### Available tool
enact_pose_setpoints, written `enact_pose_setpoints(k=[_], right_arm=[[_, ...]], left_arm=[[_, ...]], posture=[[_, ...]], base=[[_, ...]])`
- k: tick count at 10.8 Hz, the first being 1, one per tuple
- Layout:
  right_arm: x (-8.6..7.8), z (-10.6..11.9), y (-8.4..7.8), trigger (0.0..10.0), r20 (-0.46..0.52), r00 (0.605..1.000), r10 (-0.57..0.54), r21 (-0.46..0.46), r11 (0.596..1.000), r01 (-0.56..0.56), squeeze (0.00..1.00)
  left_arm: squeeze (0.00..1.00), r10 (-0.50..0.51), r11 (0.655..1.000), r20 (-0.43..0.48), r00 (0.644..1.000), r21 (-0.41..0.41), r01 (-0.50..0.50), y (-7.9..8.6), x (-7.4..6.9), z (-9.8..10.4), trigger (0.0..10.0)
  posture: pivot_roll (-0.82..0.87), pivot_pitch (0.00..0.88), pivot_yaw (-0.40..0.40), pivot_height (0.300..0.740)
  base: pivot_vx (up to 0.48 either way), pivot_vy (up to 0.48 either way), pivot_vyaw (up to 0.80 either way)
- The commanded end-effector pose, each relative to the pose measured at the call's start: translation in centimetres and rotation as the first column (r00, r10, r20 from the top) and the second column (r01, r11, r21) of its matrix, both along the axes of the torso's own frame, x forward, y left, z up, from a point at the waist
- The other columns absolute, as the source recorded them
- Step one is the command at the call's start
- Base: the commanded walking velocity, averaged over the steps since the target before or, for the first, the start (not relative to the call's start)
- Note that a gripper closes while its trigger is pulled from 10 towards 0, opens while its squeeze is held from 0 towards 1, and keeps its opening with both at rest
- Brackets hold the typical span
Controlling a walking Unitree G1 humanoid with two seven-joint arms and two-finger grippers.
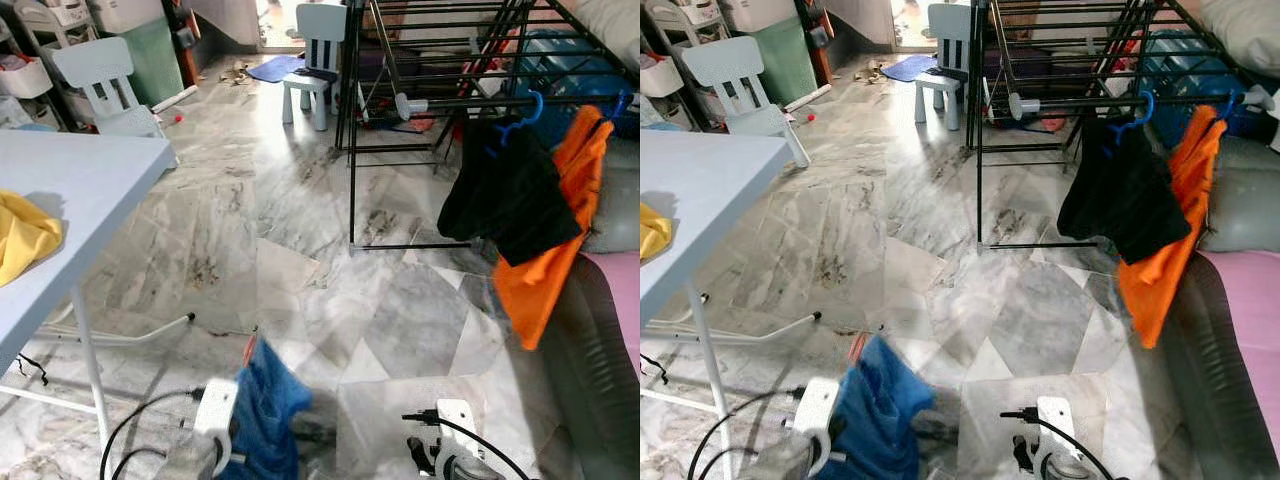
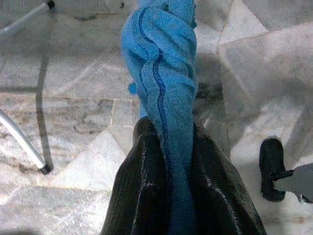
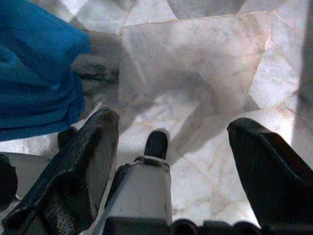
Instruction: Hang hanger
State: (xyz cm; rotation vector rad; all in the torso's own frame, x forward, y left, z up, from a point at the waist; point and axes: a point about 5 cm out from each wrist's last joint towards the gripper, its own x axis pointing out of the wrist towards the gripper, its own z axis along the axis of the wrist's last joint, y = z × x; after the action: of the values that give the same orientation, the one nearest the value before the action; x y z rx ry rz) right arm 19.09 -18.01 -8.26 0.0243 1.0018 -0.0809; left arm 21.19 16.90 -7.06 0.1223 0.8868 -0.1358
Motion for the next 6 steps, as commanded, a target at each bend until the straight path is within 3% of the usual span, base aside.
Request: enact_pose_setpoints(k=[1,6], right_arm=[[0.6,0.3,0.1,10.0,0.016,0.999,-0.033,-0.004,0.999,0.033,0.0],[-0.1,0.2,-1.8,10.0,0.007,0.997,-0.082,-0.048,0.995,0.082,0.0]], left_arm=[[0.0,-0.004,1.0,0.012,1.0,-0.008,0.004,-0.1,0.4,0.2,10.0],[0.0,-0.074,0.997,0.006,0.997,-0.004,0.074,-1.5,0.6,0.2,10.0]], posture=[[-0.02,0.0,0.057,0.74],[-0.1,0.0,0.087,0.74]], base=[[0.0,0.0,0.0],[0.0,0.0,0.0]])
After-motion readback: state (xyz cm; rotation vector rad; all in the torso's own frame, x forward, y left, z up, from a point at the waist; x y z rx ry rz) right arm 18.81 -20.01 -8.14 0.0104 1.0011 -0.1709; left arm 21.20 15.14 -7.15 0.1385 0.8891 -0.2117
